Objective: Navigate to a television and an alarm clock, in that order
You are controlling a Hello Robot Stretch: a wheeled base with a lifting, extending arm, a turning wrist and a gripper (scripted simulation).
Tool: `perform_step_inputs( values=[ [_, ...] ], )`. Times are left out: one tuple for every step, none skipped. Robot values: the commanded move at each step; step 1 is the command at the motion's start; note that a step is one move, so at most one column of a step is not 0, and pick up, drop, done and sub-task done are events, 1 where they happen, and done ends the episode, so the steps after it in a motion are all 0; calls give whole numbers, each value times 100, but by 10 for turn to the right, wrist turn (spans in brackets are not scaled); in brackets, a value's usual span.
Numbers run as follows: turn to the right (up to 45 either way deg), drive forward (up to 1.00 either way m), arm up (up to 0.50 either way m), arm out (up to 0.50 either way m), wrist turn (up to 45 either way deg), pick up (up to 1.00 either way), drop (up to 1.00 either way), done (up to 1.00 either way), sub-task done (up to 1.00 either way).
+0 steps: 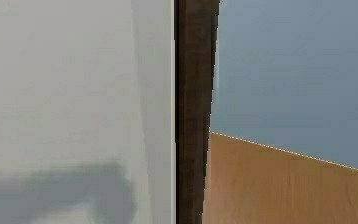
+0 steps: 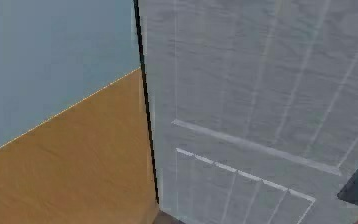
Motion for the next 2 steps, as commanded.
perform_step_inputs(
  values=[
    [450, 0, 0, 0, 0, 0, 0, 0, 0],
    [210, 0, 0, 0, 0, 0, 0, 0, 0]
  ],
)
